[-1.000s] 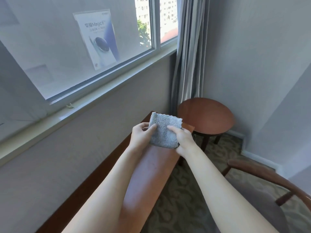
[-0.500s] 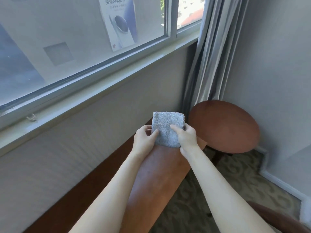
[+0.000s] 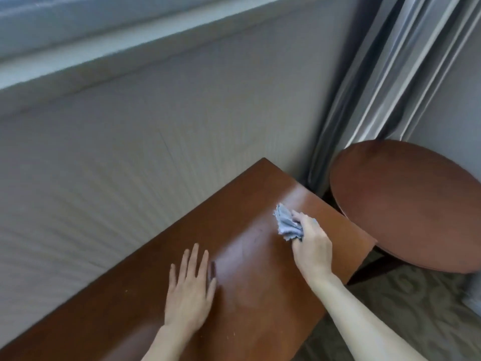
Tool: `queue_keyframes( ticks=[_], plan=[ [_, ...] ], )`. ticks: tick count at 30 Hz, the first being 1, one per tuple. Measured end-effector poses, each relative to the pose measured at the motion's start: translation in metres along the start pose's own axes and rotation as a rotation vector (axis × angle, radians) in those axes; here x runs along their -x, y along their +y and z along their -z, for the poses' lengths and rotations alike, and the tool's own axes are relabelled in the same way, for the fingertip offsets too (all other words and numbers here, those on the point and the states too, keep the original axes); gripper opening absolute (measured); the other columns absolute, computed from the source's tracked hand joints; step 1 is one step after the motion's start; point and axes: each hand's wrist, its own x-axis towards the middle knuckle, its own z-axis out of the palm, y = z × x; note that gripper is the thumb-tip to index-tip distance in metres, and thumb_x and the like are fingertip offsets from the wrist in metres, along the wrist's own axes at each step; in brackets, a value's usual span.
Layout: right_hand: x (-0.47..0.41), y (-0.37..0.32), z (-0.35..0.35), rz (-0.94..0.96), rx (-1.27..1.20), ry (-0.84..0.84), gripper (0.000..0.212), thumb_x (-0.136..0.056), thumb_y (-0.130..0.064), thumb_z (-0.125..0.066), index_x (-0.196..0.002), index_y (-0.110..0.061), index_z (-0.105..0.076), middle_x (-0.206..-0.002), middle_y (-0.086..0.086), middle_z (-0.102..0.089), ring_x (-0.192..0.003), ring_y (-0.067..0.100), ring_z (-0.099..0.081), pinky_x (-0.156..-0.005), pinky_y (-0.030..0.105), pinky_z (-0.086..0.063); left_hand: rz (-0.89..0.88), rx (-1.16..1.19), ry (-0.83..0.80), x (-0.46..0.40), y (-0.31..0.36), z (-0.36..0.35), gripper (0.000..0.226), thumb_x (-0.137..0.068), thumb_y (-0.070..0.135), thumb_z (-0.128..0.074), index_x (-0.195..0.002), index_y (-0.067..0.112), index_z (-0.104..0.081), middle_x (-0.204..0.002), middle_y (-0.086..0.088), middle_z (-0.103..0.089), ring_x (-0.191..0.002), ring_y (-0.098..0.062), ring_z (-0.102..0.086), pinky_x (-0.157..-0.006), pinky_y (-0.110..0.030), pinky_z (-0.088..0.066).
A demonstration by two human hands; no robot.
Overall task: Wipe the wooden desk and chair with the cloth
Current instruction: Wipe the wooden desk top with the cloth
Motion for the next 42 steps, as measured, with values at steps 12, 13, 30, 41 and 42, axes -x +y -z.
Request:
queue_keyframes(
  ticks=[12,13,30,41,42],
  plan=[
    [0.013,-0.005,-0.152,0.124,0.409,-0.291,0.065,-0.103,-0.050,-0.013,-0.161,-0.024,-0.028,-0.170,0.010,-0.020,-0.157,0.035,-0.013,-0.127,0.052,-0.010,0.015,-0.044,0.023,0.002,-0.054,-0.080,0.069,-0.105,0.059,-0.018,-0.165,0.026,-0.017,-0.174,0.002,-0.009,-0.161,-0.019,-0.003,-0.128,-0.051,-0.003],
    [0.011,-0.015,-0.159,0.149,0.405,-0.317,0.064,-0.103,-0.048,-0.014,-0.161,-0.023,-0.029,-0.169,0.010,-0.021,-0.157,0.035,-0.013,-0.127,0.052,-0.010,0.018,-0.035,0.016,0.002,-0.054,-0.080,0.068,-0.105,0.059,-0.017,-0.165,0.026,-0.015,-0.174,0.001,-0.008,-0.161,-0.019,-0.001,-0.129,-0.052,-0.003],
    [0.016,-0.063,-0.184,0.189,0.429,-0.462,0.067,-0.099,-0.047,-0.015,-0.164,-0.029,-0.011,-0.172,0.011,-0.003,-0.158,0.036,0.003,-0.127,0.052,0.004,-0.024,0.124,0.006,0.018,-0.096,-0.057,0.071,-0.106,0.057,-0.015,-0.166,0.021,0.000,-0.172,0.010,0.009,-0.157,-0.002,0.015,-0.130,-0.037,0.006],
    [0.069,-0.175,-0.258,0.600,0.431,-0.619,0.061,-0.105,-0.042,-0.018,-0.163,-0.026,-0.011,-0.173,0.009,-0.001,-0.158,0.034,0.008,-0.127,0.052,0.005,0.188,0.029,0.091,0.007,-0.189,-0.067,0.071,-0.104,0.055,-0.003,-0.166,0.019,0.001,-0.174,0.003,0.009,-0.159,-0.012,0.012,-0.131,-0.044,0.003],
    [0.079,-0.180,-0.260,0.671,0.429,-0.641,0.063,-0.102,-0.044,-0.015,-0.163,-0.027,-0.012,-0.173,0.008,-0.003,-0.158,0.034,0.006,-0.127,0.052,0.004,0.188,0.035,0.099,0.008,-0.192,-0.069,0.070,-0.105,0.054,-0.004,-0.166,0.019,-0.001,-0.174,0.004,0.007,-0.159,-0.011,0.011,-0.131,-0.044,0.002]
  ],
)
